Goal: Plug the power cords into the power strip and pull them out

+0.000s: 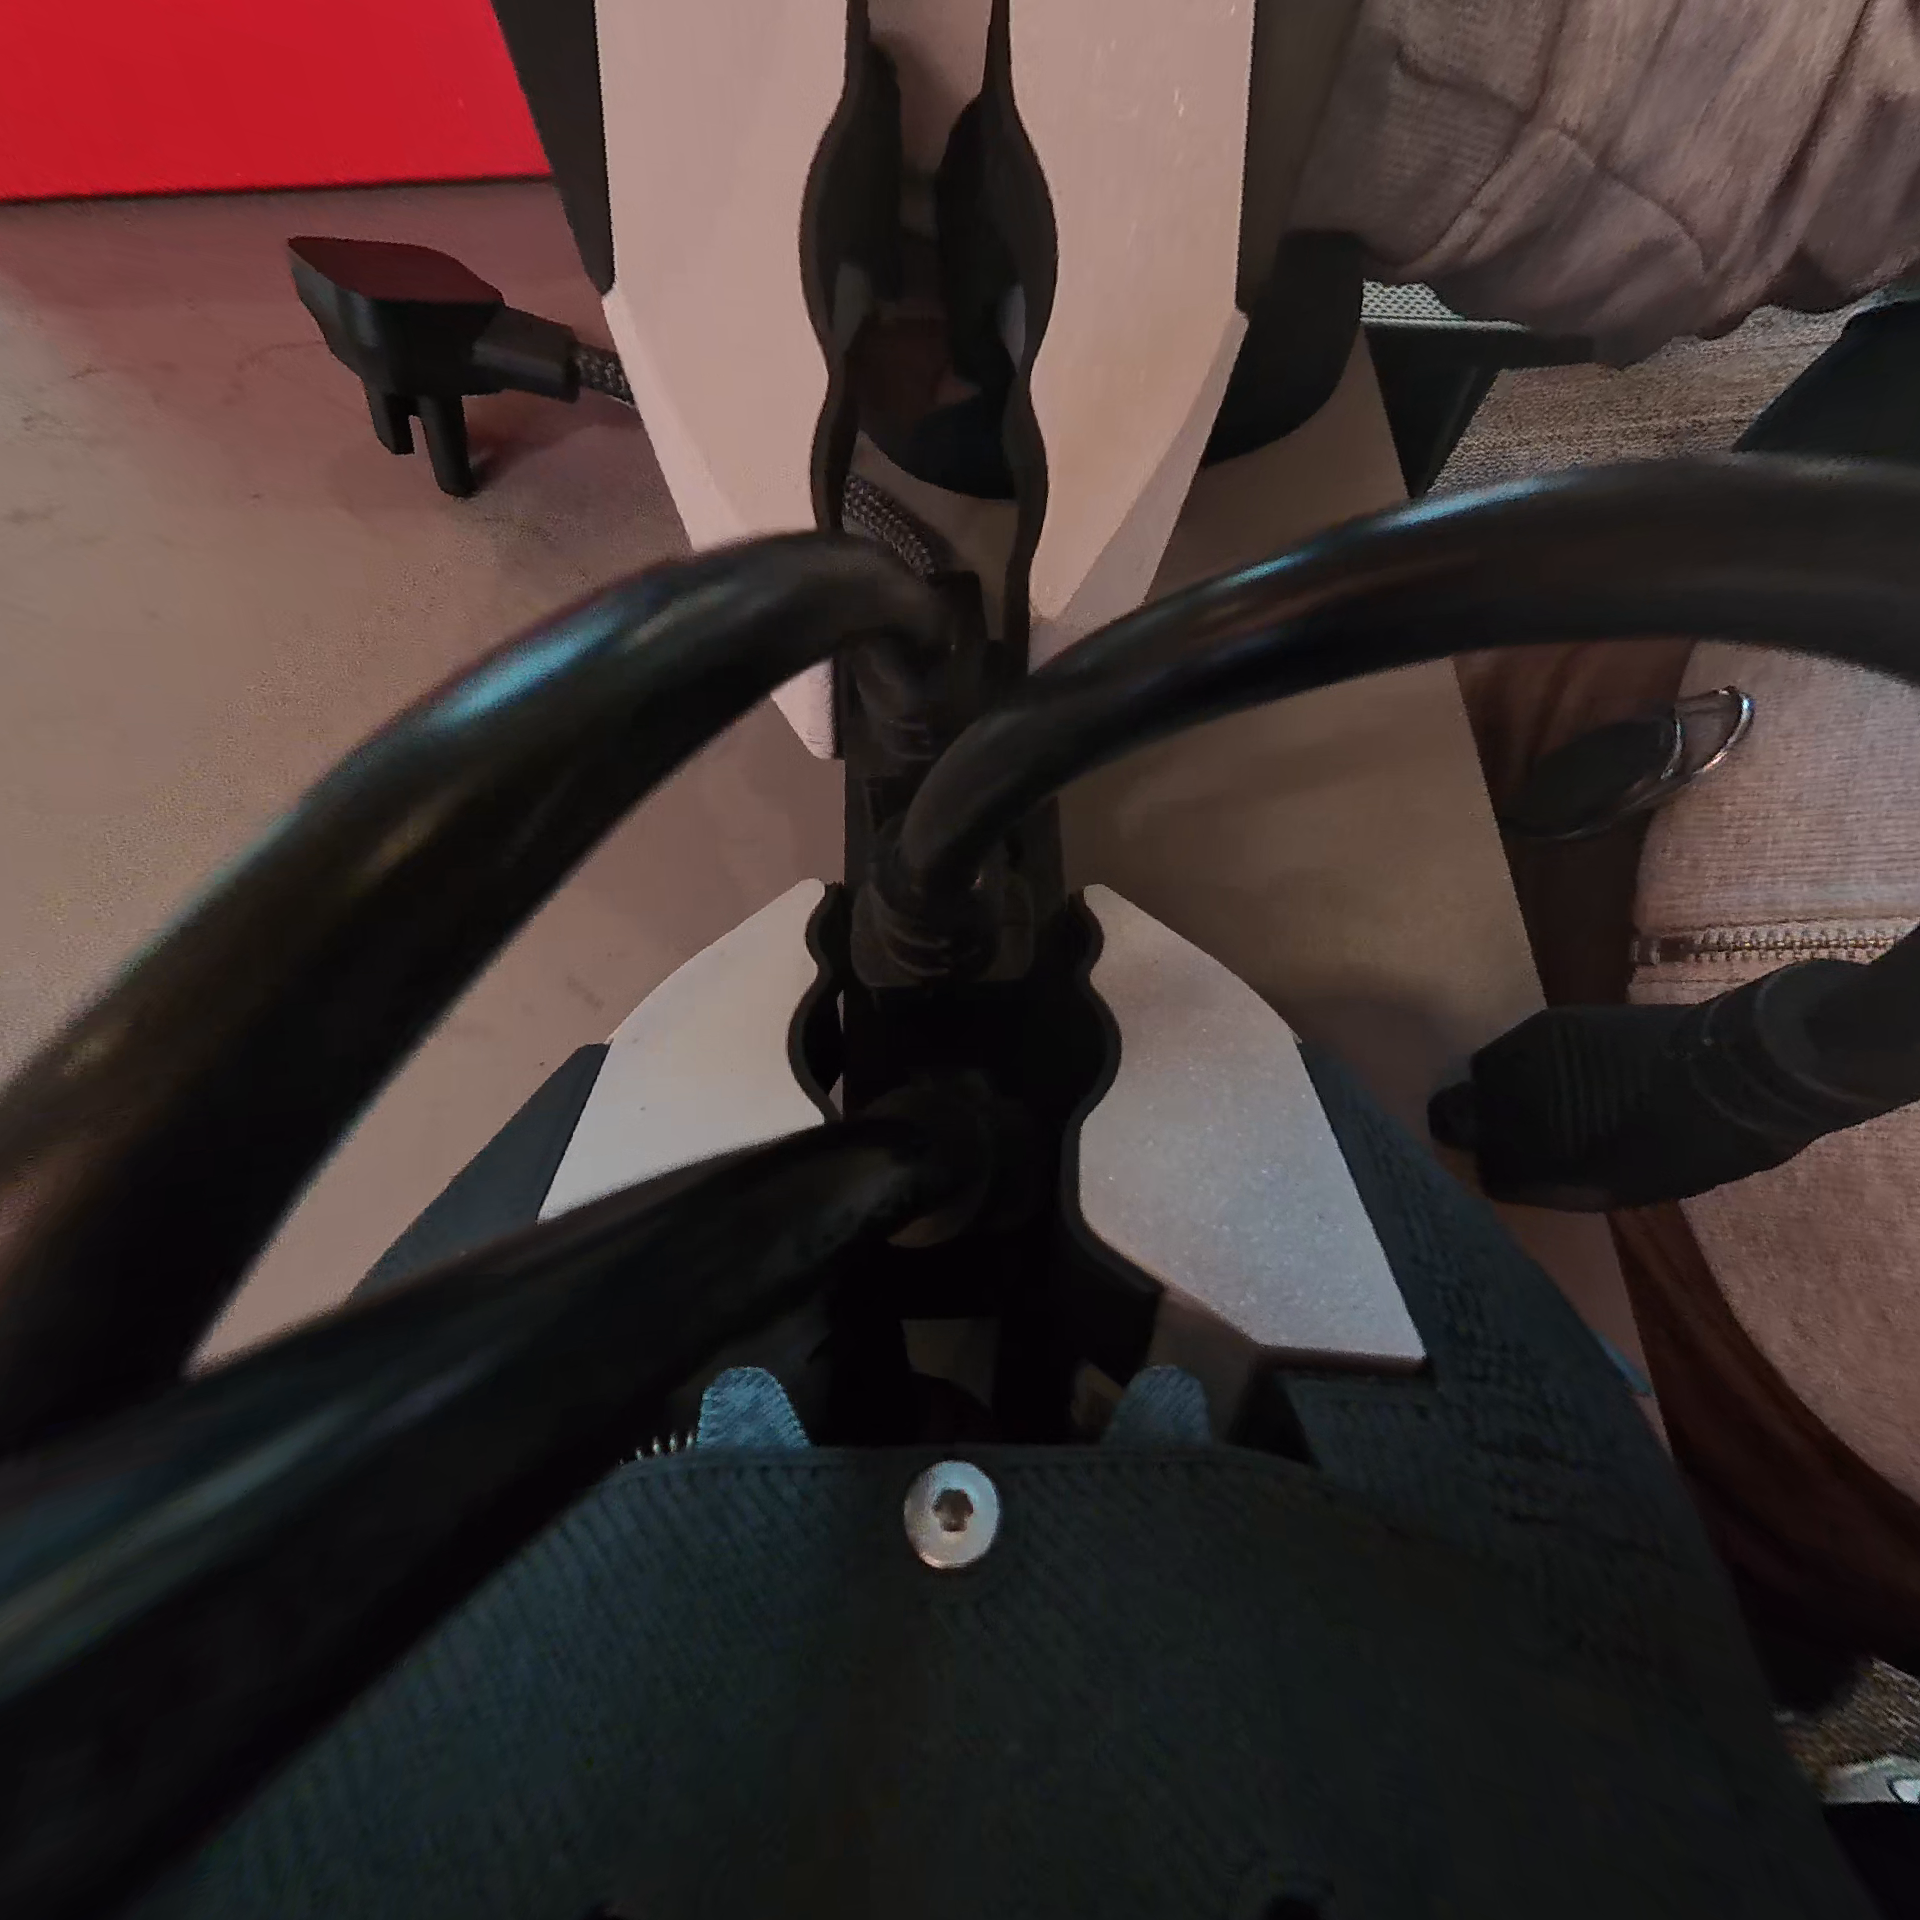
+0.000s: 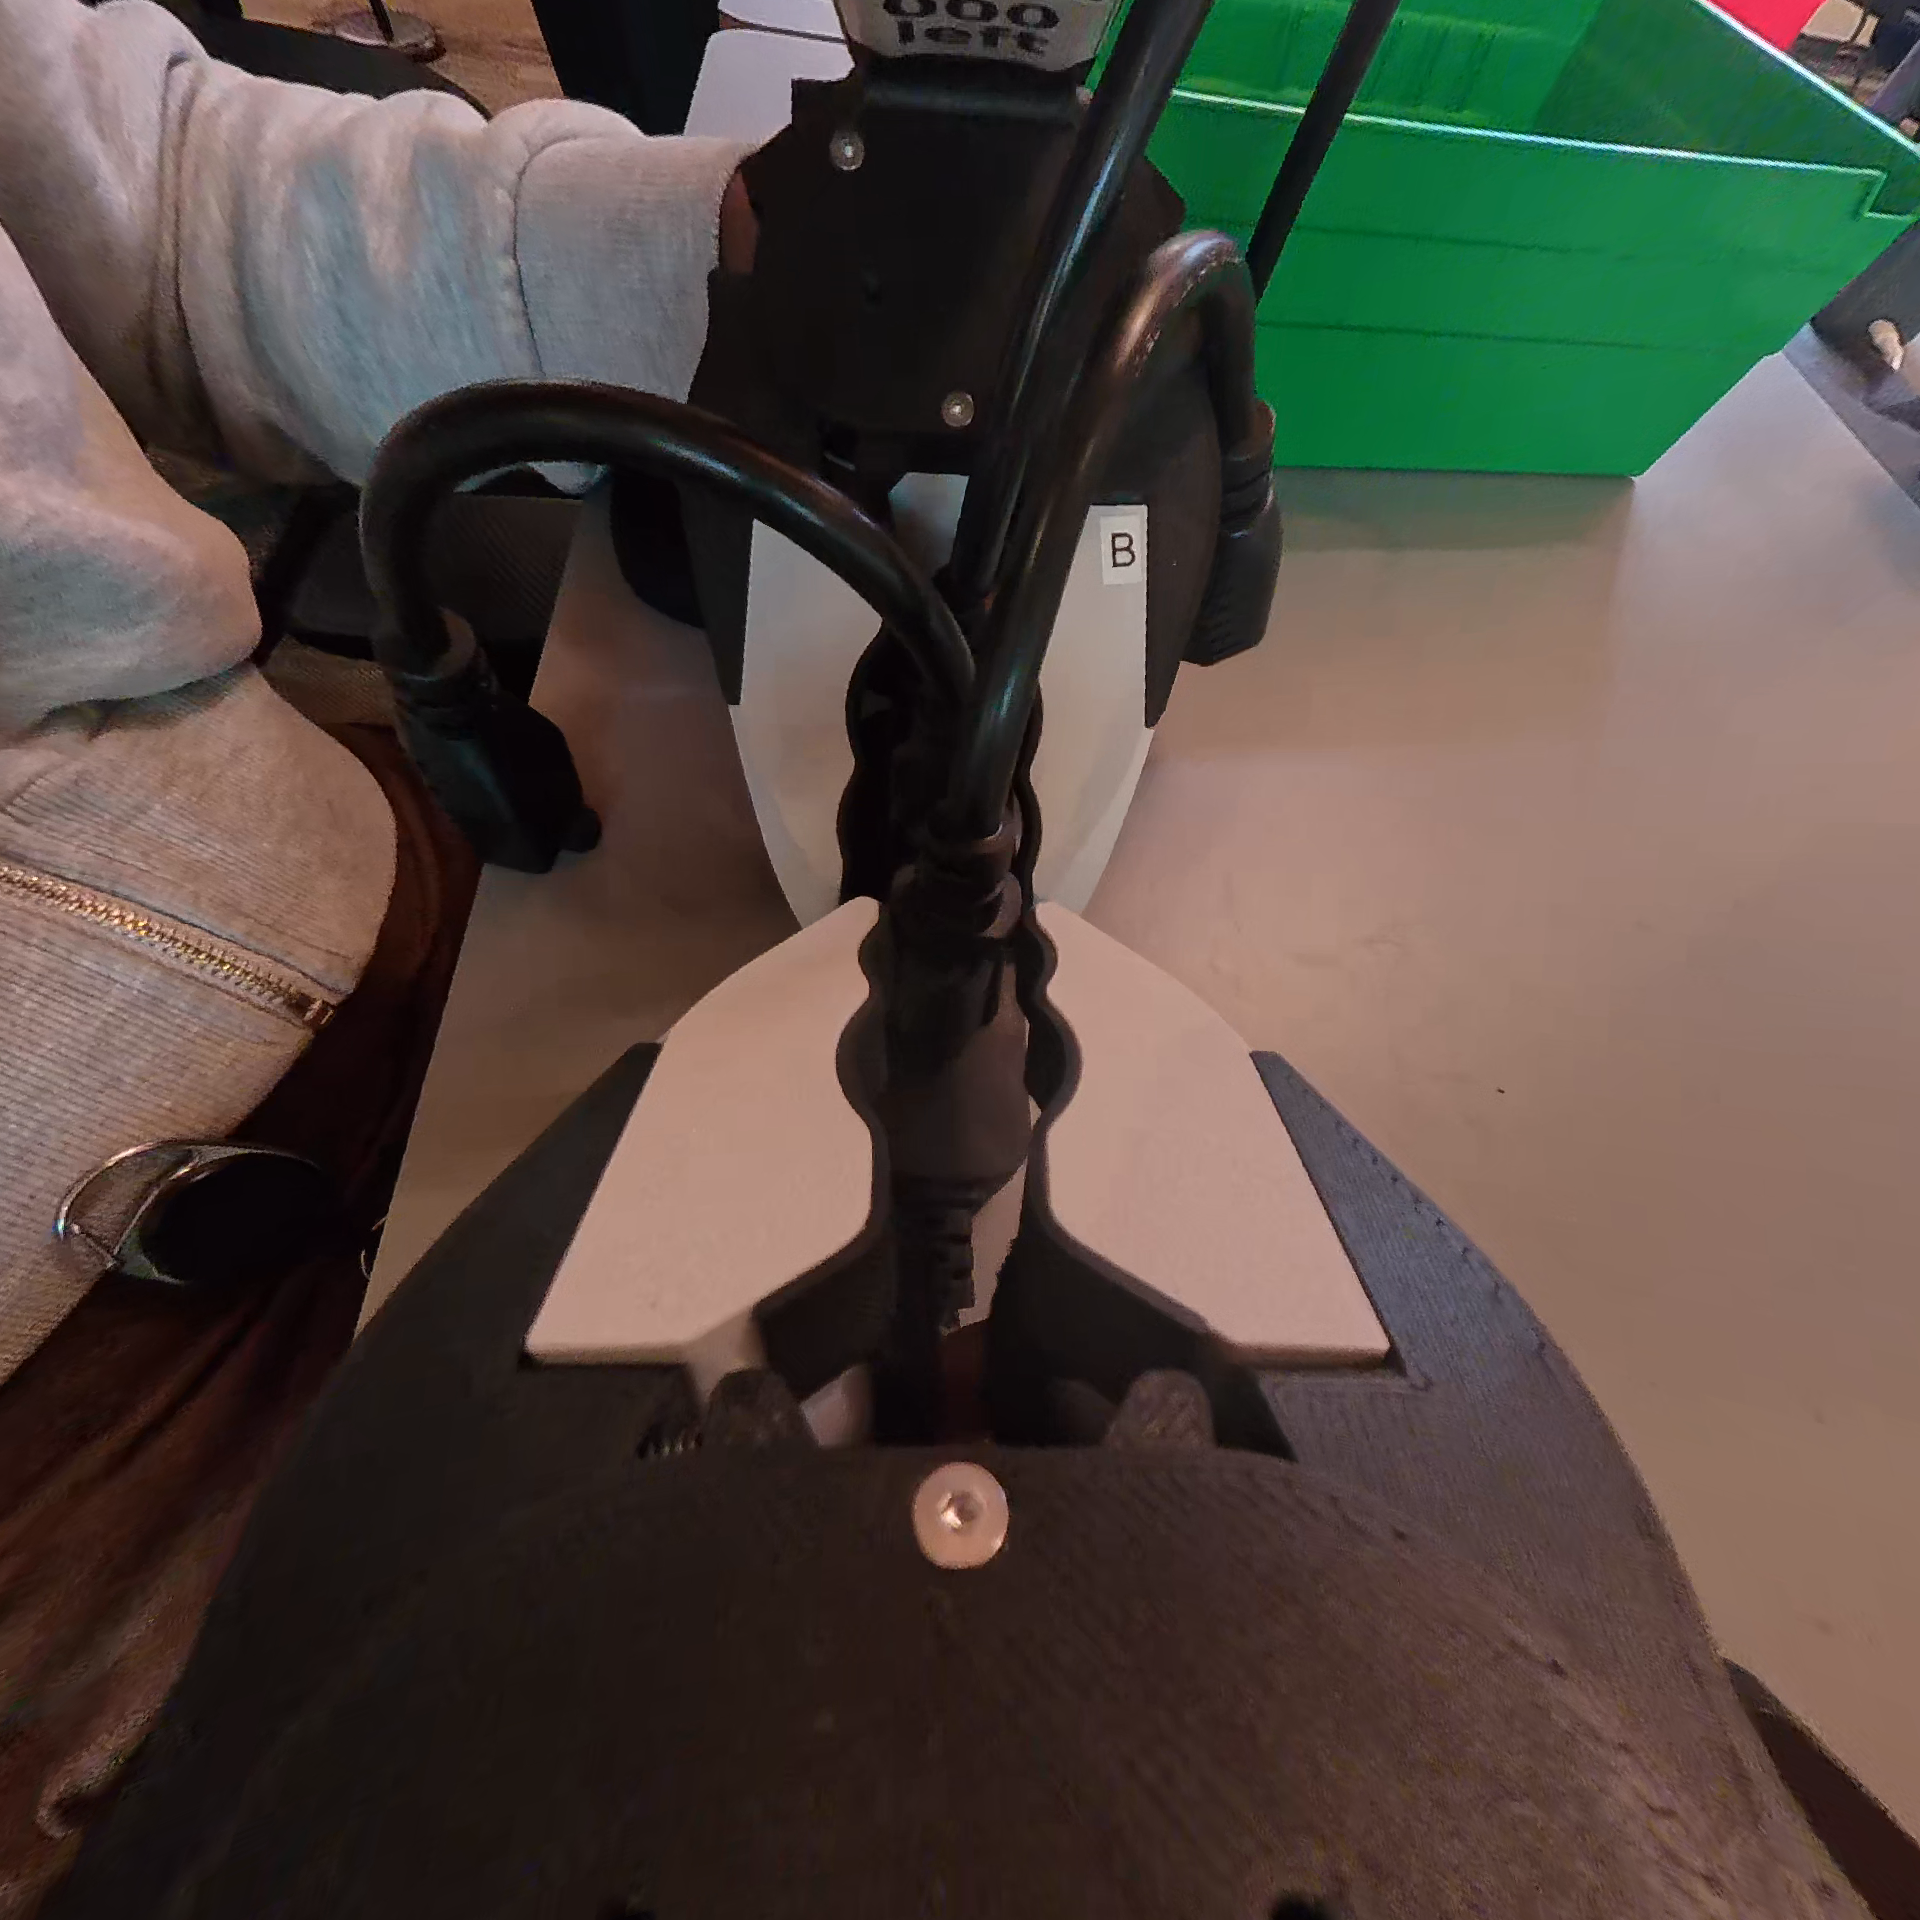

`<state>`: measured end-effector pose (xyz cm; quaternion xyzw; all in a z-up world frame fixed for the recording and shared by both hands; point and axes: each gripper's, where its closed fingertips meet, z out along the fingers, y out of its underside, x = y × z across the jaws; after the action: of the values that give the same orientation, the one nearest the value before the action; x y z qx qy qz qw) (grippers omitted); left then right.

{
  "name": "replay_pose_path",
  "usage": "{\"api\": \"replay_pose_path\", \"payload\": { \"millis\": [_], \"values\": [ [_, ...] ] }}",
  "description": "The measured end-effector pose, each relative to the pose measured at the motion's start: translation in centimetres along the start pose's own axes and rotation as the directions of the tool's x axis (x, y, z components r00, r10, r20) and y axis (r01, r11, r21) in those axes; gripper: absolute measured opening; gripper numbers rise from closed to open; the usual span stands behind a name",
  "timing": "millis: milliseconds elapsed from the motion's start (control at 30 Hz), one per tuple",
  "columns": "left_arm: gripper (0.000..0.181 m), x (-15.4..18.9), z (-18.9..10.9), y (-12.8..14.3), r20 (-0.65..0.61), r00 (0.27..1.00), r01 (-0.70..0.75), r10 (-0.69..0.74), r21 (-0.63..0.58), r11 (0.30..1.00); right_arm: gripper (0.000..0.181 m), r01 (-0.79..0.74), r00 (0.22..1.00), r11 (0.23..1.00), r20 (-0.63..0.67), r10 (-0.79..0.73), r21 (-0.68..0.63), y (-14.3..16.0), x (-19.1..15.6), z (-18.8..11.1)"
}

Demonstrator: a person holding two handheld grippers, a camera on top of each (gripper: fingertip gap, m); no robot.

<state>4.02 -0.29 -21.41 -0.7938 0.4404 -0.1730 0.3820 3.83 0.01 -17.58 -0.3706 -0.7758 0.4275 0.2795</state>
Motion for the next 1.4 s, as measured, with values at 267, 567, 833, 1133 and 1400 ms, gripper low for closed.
{"api": "replay_pose_path", "payload": {
  "millis": [267,567,833,1133,1400],
  "values": [
    [0.042,0.0,-0.1,0.0,0.022,0.999,-0.026,0.025,0.001,1.0,0.041,-0.062,0.997,0.996,0.049,0.065,-0.066,1.2,-0.3,0.7],
    [0.086,-0.3,-0.6,-0.2,0.113,0.988,-0.105,0.104,0.005,0.994,0.028,-0.044,0.998,0.99,0.041,0.05,-0.132,2.1,-0.4,1.4],
    [0.089,0.2,-4.9,1.3,0.196,0.973,-0.12,0.121,-0.018,0.993,0.04,-0.06,0.997,0.989,0.033,0.065,-0.135,2.2,-0.2,1.4],
    [0.07,2.3,-13.1,3.1,0.423,0.906,0.005,0.001,-0.013,1.0,0.058,-0.078,0.996,0.99,0.023,0.081,-0.114,2.1,0.0,0.3],
    [0.047,4.3,-13.6,-8.3,0.291,0.93,-0.24,0.225,0.016,0.971,0.048,-0.022,0.999,0.957,0.025,0.031,-0.29,4.4,-0.4,1.5]
  ]
}}
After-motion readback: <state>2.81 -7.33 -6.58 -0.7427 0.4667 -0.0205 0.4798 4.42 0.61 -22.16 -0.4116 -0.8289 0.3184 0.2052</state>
